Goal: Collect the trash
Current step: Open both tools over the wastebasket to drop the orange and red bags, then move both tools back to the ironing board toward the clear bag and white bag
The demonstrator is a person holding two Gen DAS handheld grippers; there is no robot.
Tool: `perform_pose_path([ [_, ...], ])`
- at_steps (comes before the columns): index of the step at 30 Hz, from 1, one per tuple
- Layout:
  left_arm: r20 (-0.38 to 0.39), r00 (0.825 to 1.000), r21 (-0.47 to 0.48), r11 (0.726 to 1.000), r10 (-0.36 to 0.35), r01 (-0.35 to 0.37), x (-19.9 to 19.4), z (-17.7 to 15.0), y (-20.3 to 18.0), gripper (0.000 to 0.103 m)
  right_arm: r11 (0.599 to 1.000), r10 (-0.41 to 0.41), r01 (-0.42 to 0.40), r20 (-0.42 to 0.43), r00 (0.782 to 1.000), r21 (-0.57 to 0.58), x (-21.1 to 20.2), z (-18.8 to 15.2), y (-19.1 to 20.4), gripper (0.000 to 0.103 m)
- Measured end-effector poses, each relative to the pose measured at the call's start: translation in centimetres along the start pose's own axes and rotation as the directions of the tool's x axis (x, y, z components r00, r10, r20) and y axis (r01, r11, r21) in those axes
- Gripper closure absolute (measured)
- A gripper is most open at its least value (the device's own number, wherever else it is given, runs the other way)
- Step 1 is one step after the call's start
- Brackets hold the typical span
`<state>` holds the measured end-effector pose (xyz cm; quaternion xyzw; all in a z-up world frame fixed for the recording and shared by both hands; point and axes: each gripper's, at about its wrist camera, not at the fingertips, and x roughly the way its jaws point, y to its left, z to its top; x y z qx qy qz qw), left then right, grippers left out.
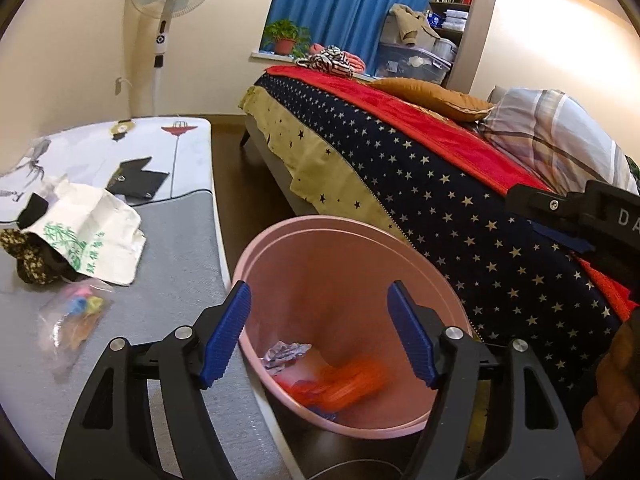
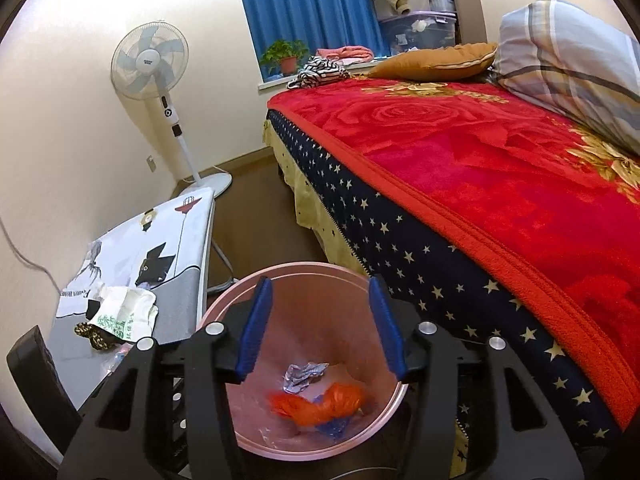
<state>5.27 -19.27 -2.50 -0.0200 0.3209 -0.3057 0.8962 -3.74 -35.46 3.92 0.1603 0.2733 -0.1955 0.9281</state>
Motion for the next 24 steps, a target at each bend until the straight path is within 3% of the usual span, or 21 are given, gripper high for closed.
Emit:
perform_pose_path([
  [4,0.024,0.999,-0.003,1.000,0.027,-0.027,-1.0,0.1,0.6,0.035,0.999,0.033,-0.033,0.009,0.999,-0.009,-0.3,-0.1,0.5,0.052],
  [10,0.052,0.995,-0.028,0.996,0.085,-0.083,-2.8,0.3,2.5,0.050,0.995,0.092,-0.092,0.026,0.995,-0.033,-0.9,-0.4,1.8,0.052],
  [13,0.063,0.988,-0.055,0.989,0.141,-0.137,-3.9,0.3,4.1,0.053,0.992,0.120,-0.118,0.024,0.993,-0.046,-0.9,-0.7,2.6,0.053],
  [17,0.067,0.967,-0.109,0.965,0.246,-0.238,-5.1,0.1,6.7,0.053,0.985,0.164,-0.163,0.014,0.986,-0.063,-0.7,-1.2,4.1,0.056],
  [21,0.033,0.933,-0.165,0.923,0.358,-0.349,-5.7,-0.5,9.4,0.053,0.974,0.213,-0.212,0.003,0.977,-0.083,-0.3,-1.7,5.6,0.062],
  [24,0.003,0.915,-0.208,0.895,0.403,-0.394,-6.1,-1.1,11.4,0.053,0.962,0.258,-0.259,-0.018,0.966,-0.087,0.5,-2.3,6.8,0.069],
])
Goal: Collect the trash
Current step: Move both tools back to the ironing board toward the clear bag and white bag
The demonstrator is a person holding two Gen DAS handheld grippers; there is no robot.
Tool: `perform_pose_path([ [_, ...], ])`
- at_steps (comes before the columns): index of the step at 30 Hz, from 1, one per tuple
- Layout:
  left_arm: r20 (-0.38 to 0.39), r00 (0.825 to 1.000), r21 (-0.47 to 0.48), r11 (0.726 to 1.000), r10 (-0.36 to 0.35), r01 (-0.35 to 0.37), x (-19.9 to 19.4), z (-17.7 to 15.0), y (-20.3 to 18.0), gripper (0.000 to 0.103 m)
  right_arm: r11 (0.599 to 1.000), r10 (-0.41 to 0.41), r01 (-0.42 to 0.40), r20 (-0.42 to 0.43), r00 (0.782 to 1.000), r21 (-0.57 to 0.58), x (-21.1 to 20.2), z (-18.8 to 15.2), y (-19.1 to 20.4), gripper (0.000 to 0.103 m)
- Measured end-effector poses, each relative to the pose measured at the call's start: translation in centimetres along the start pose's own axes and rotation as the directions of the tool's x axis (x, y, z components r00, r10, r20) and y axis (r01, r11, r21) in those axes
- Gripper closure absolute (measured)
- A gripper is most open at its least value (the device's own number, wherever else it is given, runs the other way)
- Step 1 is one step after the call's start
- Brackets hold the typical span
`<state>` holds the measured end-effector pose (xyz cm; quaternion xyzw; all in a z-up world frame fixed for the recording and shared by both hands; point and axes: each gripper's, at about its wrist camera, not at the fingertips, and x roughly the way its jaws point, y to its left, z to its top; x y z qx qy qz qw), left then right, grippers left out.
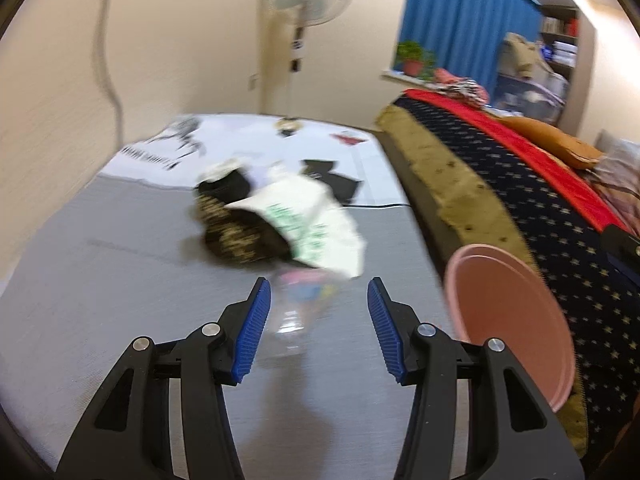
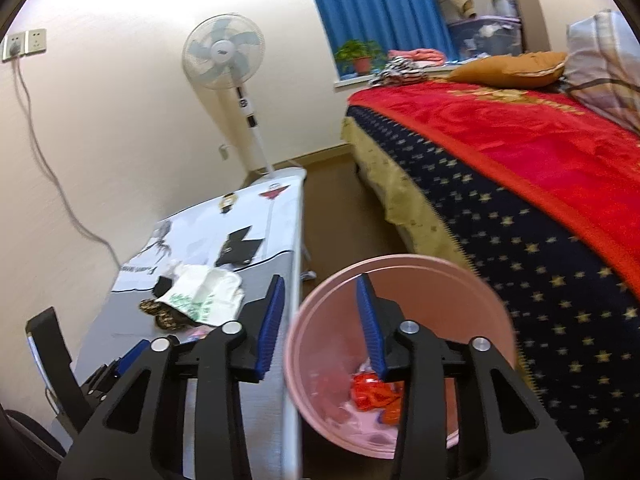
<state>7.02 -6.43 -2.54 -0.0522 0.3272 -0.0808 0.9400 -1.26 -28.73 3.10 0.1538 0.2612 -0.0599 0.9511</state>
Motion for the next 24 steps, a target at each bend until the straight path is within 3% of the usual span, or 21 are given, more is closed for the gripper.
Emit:
perform_pose_path([
  [5,-0.025,0.999,-0.015,1.000,0.021,-0.021,0.5,-0.4,1.3,0.051,0.998,0.059,-0.059,-0.026,0.998,0.000,1.9,-0.5,1.4,0.074],
  [15,-0.097,0.995,-0.005,1.000,0.000,-0.001,2.3,-0.9,1.7,0.051,0.991,0.131,-0.132,-0.071,0.989,0.000,5.3,-1.1,3.3,0.075],
  [17,-0.105,0.994,-0.018,1.000,-0.007,0.005,2.4,-0.9,2.1,0.075,0.990,0.142,-0.142,-0.084,0.986,-0.001,6.1,-1.2,3.7,0.075],
  [24,-0.089,0.995,-0.063,0.996,0.053,-0.059,2.0,-0.5,4.0,0.085,0.982,0.188,-0.190,-0.142,0.972,0.000,9.0,-2.0,5.7,0.075],
])
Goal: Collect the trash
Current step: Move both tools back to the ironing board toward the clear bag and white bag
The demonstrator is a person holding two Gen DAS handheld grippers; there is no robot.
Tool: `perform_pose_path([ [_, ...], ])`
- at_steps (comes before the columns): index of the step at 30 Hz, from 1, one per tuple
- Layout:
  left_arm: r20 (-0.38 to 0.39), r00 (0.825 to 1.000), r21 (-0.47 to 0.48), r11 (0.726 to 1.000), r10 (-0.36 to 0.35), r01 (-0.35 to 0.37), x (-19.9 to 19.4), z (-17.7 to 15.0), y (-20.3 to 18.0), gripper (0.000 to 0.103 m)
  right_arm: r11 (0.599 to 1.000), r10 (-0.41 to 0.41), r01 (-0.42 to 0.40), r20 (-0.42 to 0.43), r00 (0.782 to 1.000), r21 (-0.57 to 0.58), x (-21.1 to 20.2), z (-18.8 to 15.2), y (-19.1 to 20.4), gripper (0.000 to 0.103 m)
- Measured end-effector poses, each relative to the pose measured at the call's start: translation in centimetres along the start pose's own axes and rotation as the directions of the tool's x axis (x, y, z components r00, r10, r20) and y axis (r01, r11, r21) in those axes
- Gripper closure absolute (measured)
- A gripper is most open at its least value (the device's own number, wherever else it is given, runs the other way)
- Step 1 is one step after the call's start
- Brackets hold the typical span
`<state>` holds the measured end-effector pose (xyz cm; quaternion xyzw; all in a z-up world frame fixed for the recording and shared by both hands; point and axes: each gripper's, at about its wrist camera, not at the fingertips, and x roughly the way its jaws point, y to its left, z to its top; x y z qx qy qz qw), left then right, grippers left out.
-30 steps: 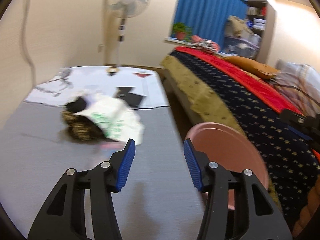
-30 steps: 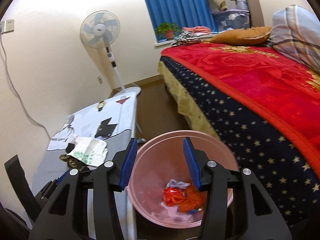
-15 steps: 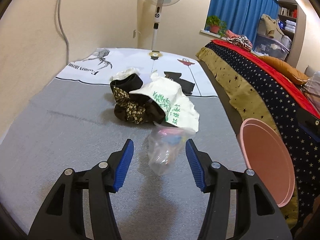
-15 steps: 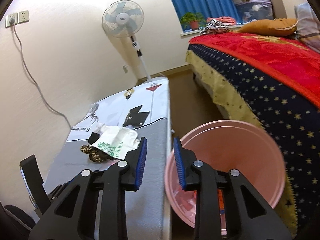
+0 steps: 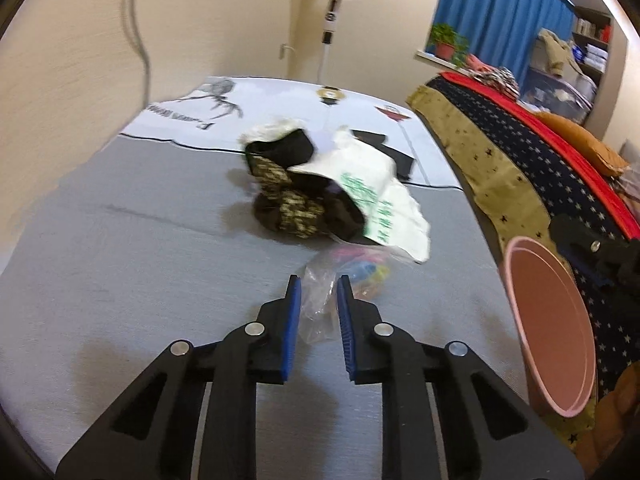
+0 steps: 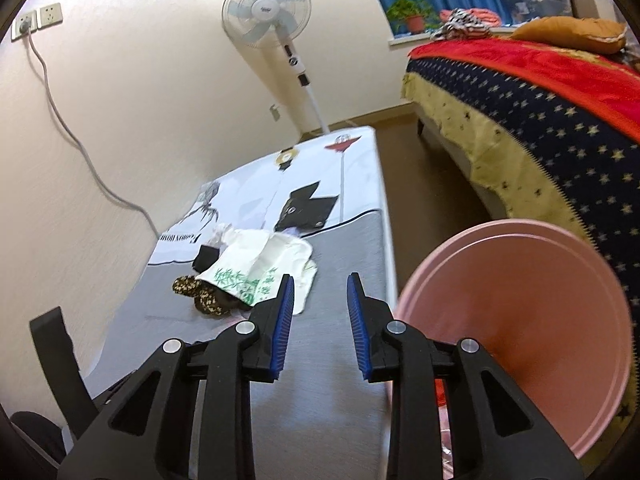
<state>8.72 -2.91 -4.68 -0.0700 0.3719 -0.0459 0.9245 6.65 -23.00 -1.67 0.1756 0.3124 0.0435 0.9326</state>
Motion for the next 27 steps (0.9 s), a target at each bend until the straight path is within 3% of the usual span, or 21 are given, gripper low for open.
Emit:
perform_pose_path([
  [9,0.027,0.998,-0.041,0.998,0.052,-0.050,-0.4,0.6,1.8,0.085,0.999,0.042,-0.042,-0.107,0.993,0.005,5.2,-0.8,1.8,0.075],
  [15,0.030,0.997,-0.046,0.996,0.075,-0.073,-0.2,0.6,2.0,0.086,0.998,0.053,-0.049,-0.171,0.984,0.029,8.9,-0.8,2.2,0.071],
  [17,0.039,0.995,-0.054,0.994,0.095,-0.092,-0.4,0.7,2.1,0.086,0.999,0.040,-0.034,-0.179,0.983,0.037,9.8,-0.6,2.1,0.061],
  [21,0.042,0.990,-0.086,0.987,0.136,-0.132,-0.5,0.7,2.9,0.086,0.997,0.059,-0.047,-0.209,0.976,0.063,11.5,-0.3,2.2,0.059],
  [27,0.023,0.991,-0.091,0.988,0.131,-0.129,-0.1,0.6,3.2,0.086,0.995,0.091,-0.077,-0.237,0.967,0.069,13.0,-0.4,2.8,0.058],
])
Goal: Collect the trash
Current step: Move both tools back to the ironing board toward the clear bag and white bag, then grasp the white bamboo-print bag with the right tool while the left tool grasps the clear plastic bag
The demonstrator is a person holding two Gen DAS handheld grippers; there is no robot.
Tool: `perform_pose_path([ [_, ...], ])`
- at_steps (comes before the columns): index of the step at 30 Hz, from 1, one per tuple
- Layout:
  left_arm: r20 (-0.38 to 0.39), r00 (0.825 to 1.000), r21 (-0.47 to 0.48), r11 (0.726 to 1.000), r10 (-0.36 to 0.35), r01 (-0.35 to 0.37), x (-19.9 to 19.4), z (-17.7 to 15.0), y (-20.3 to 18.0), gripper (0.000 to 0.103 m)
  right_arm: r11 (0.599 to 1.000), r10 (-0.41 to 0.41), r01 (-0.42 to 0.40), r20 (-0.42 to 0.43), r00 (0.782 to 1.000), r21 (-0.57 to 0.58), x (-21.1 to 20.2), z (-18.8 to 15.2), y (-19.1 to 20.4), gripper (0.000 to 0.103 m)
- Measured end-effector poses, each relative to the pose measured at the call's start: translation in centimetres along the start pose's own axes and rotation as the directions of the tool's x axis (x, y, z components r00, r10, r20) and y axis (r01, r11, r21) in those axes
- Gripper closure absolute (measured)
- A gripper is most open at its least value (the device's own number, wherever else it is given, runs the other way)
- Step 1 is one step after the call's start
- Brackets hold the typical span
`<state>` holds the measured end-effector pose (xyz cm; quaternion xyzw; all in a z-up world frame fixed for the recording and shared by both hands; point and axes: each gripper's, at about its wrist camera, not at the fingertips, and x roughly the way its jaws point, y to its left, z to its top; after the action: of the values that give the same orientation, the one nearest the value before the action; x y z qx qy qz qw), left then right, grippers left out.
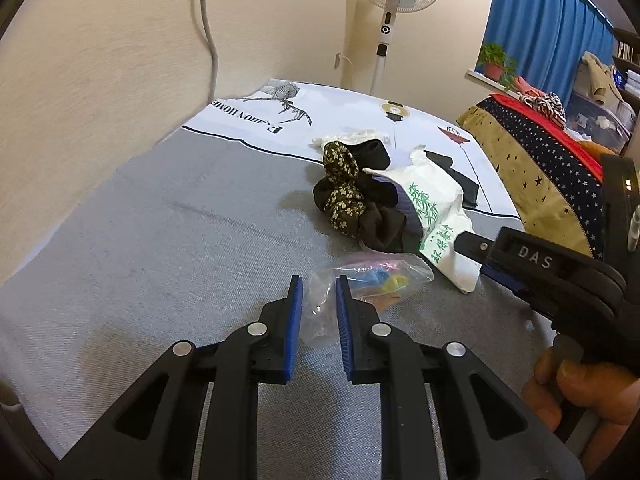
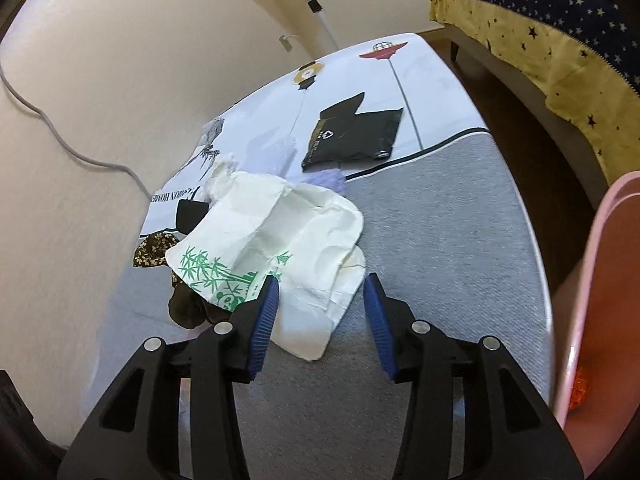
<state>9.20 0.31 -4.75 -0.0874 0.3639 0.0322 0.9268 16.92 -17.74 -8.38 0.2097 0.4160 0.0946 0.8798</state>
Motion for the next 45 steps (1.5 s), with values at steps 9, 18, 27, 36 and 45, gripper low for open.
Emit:
perform_pose_path([
  [9,-0.008,1.000,0.002,1.000,-0.016,0.016,0.2,0.0,-0.3,0.087,1.000,-0.020,0.020,0.044,0.999,-0.011,-1.2,0.0,-0.2,0.103],
  [18,0.009,1.000,0.003,1.000,-0.006,0.006,-0.4,-0.1,0.0,0.087,1.000,0.021,-0.020,0.080,0.997,-0.023,-3.1,0.1,0.3,0.095],
  [27,0.074,0.994,-0.050,0.996,0.079,-0.075,-1.9,0.4,1.9,0.087,1.000,0.009,-0.010,0.048,0.999,0.010,-0.9,0.7,-0.1,0.047],
  [36,0.062,0.994,-0.064,0.995,0.085,-0.081,-1.4,0.4,2.1,0.087,0.993,-0.077,0.077,0.009,0.997,-0.094,1.6,1.4,1.7,0.056],
  [45,0.049,0.996,-0.065,0.996,0.070,-0.067,-1.2,0.5,2.2,0.087,0.982,-0.106,0.110,0.037,0.994,-0.155,0.7,0.6,2.3,0.075],
])
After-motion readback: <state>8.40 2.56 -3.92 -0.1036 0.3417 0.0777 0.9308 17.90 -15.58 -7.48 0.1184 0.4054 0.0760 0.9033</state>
